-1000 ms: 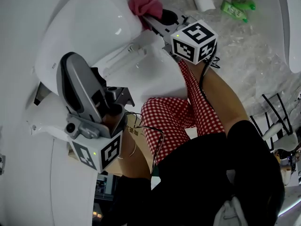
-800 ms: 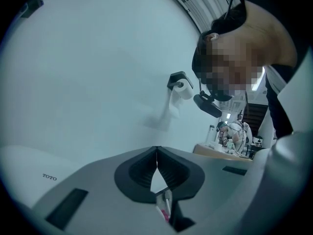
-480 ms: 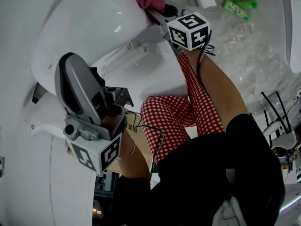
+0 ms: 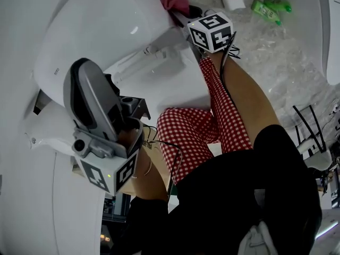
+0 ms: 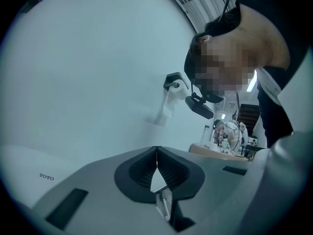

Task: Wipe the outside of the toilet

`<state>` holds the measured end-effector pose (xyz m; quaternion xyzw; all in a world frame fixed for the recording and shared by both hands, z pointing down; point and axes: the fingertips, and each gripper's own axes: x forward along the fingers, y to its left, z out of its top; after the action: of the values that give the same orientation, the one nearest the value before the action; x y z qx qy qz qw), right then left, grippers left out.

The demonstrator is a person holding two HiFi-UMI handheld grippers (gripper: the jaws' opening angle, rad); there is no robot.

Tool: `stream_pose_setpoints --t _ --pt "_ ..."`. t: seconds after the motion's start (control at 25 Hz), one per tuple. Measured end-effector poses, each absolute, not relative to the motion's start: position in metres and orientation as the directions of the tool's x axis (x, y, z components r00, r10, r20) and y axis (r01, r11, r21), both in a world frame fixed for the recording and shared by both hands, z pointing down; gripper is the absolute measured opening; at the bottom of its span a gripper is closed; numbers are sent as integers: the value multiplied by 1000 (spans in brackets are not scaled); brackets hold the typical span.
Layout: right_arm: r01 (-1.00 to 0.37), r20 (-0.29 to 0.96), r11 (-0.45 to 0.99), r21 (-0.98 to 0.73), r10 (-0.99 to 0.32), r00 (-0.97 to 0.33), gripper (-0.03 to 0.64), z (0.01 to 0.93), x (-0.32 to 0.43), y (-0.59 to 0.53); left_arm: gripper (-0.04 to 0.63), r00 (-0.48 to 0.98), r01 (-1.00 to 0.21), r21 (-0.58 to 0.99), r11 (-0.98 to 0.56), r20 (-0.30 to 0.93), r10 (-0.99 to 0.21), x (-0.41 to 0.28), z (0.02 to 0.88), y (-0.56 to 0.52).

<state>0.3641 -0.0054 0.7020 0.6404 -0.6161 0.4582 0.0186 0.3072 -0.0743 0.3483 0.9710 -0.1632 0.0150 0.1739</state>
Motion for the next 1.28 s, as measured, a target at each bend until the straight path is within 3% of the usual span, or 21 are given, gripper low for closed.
stream_pose_setpoints --t 0.28,0.6,1.0,1.28 --pt "-864 580 -217 -455 -809 -102 78 658 389 -6 9 946 -323 259 -910 130 -298 297 344 -70" --pt "-900 457 -102 -423 -882 -114 78 552 390 -5 9 939 -336 228 -914 159 -305 284 329 -64" --pt "-932 323 50 -359 -930 -174 78 405 386 -7 9 926 -354 172 -919 202 -319 285 272 -52" --pt "-917 248 222 -331 -918 -311 78 308 359 -14 9 897 -415 148 -898 229 -378 263 226 -53"
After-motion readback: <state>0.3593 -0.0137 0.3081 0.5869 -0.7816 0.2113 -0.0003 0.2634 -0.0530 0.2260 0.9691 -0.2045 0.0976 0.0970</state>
